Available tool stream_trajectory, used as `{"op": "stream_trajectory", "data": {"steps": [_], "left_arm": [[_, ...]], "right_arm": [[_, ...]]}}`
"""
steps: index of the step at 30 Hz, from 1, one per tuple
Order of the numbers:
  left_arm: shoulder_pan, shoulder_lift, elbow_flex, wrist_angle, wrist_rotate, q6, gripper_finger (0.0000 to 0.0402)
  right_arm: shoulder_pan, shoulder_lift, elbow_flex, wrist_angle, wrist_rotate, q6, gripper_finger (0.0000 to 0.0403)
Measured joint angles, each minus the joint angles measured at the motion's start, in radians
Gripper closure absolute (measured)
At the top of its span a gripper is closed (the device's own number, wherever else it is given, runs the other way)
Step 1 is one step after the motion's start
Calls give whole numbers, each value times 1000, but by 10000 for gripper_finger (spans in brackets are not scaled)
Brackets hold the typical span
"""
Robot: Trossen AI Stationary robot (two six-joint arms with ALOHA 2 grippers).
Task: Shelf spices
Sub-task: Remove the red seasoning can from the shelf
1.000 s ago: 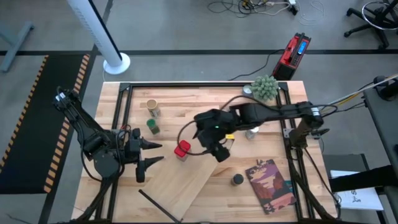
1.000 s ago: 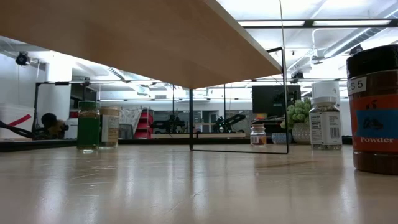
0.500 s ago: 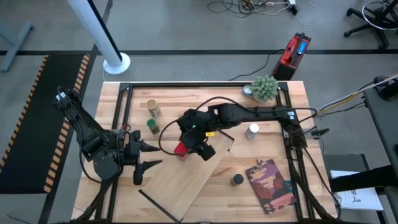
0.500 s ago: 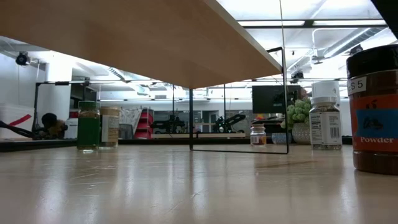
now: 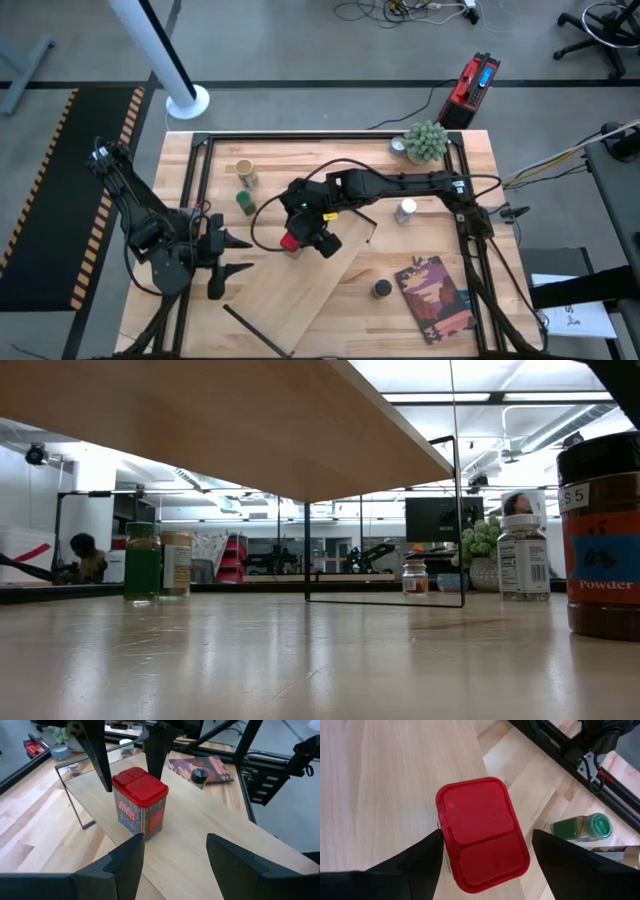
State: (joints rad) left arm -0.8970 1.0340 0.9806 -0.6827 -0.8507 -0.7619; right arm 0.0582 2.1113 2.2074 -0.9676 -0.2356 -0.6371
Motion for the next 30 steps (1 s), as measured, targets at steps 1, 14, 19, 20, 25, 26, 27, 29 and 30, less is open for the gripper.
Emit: {"op": "stream_trajectory", "data": {"steps": [1,14,19,20,25,26,27,29,30], "left_arm": [[0,0,0,0,5,-2,198],[-1,-3,-1,-2,6,-19,198],[0,-3,-1,-10,17,-35,198],[0,-3,-1,-10,23,-38,198],[0,-3,-1,-13,25,-41,198],[0,-3,-1,-14,25,-41,198],[0,-3,-1,-15,25,-42,198],[0,-3,-1,-14,25,-42,198],[0,-3,-1,-14,25,-43,198]], "right_arm": [[0,0,0,0,0,-3,121],[-6,35,0,6,-59,24,132],[-6,59,0,11,-67,63,148],[-6,61,0,15,-74,67,155],[-6,61,0,27,-88,90,203],[-6,61,0,27,-88,95,212],[-6,61,0,26,-88,103,214],[-6,61,0,22,-89,115,214],[-6,60,0,17,-89,116,214]]}}
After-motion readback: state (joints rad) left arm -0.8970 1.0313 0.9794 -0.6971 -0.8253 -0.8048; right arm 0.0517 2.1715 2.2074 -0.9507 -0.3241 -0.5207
